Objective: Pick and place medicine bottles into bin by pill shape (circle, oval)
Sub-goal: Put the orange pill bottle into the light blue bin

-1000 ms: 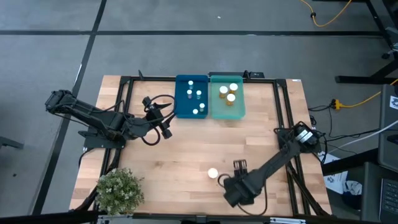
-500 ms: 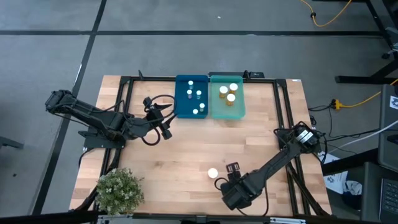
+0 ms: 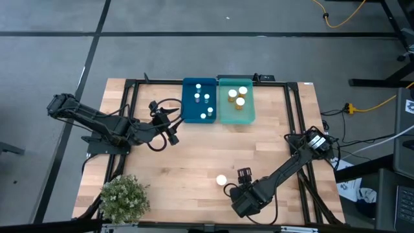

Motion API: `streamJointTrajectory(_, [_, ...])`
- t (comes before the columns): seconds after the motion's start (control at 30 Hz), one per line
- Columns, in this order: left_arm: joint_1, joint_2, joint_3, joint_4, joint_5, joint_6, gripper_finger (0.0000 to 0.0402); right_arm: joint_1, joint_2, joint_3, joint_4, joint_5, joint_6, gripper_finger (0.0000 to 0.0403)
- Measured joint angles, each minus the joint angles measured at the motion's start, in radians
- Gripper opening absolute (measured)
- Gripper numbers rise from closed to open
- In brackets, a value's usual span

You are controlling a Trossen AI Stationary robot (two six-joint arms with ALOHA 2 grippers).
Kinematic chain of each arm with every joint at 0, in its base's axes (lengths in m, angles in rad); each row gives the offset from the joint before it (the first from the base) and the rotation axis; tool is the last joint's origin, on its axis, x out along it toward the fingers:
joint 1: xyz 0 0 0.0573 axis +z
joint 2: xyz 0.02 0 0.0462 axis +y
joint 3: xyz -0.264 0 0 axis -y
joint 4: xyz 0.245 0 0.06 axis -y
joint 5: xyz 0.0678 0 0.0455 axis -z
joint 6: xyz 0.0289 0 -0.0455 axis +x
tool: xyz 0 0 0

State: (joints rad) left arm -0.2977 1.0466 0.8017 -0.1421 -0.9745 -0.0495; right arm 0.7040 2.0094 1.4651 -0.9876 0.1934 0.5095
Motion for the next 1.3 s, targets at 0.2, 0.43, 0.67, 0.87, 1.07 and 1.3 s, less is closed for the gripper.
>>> streamJointTrajectory(0.2, [0.0, 0.0, 0.0, 0.0, 0.0, -0.001, 0.0202, 0.002, 0.0, 0.0, -0.019, -0.004, -0.106, 0.0274])
streamJointTrajectory(0.43, [0.0, 0.0, 0.0, 0.0, 0.0, -0.001, 0.0202, 0.001, -0.008, 0.0, -0.184, -0.152, 0.034, 0.0275])
streamJointTrajectory(0.67, [0.0, 0.0, 0.0, 0.0, 0.0, -0.002, 0.0202, 0.0, -0.116, 0.0, -0.305, -0.126, -0.044, 0.0275])
streamJointTrajectory(0.87, [0.0, 0.0, 0.0, -0.001, 0.0, -0.002, 0.0202, 0.0, -0.302, -0.062, -0.227, 0.094, -0.014, 0.0275])
streamJointTrajectory(1.07, [0.0, 0.0, 0.0, -0.002, 0.0, -0.003, 0.0202, -0.002, -0.48, -0.359, 0.126, 0.111, 0.038, 0.0275])
streamJointTrajectory(1.3, [0.001, 0.0, 0.0, -0.002, 0.0, -0.002, 0.0202, -0.003, -0.519, -0.561, 0.437, 0.033, 0.041, 0.0275])
